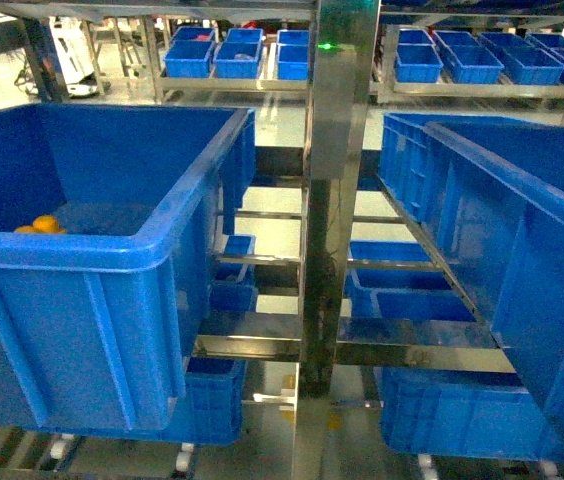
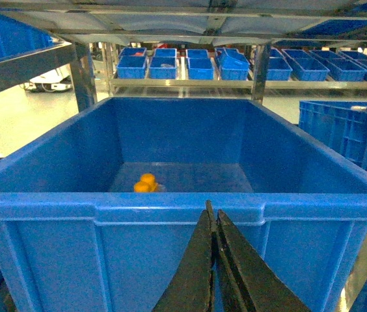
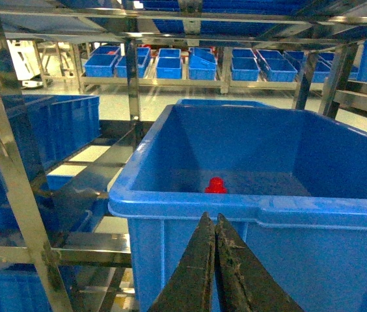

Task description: Sort and place red and yellow blocks in left bins

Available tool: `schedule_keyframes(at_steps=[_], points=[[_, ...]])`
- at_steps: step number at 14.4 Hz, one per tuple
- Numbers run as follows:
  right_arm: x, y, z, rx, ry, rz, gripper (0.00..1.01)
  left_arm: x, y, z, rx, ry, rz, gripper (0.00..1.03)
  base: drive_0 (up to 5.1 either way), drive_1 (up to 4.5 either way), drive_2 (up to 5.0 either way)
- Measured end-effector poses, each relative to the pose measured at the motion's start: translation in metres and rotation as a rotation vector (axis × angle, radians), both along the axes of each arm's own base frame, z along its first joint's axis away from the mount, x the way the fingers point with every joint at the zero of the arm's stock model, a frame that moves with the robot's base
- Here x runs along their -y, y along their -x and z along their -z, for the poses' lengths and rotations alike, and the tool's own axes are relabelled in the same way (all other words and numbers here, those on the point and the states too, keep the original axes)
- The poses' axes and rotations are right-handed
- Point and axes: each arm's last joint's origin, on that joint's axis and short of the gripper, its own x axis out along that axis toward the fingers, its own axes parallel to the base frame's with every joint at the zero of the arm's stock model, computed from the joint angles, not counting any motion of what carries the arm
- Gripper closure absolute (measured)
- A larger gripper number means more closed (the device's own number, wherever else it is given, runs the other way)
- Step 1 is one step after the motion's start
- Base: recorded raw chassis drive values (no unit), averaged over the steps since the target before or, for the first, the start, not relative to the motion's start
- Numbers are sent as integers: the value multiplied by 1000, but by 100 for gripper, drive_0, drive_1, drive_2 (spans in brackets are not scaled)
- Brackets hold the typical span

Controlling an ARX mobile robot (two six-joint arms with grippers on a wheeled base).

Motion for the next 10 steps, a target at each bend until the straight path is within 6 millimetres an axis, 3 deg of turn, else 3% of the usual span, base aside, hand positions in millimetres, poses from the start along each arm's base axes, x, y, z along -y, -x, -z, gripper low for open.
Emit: schedule_keyframes(at_steps=[2,3,6,10], points=[[0,10,5,-38,0,0,99,0,2,0,1,0,-1,101,0,0,0],[0,11,4,-18,0,2,99,0,12,5,-25,1,-3,101,0,0,0],[0,11,3,-10,1,0,99,0,12,5,-23,1,0,101,0,0,0],[0,11,3,-10,2,1,66,0,12,4,-15,2,0,70,0,0,0]])
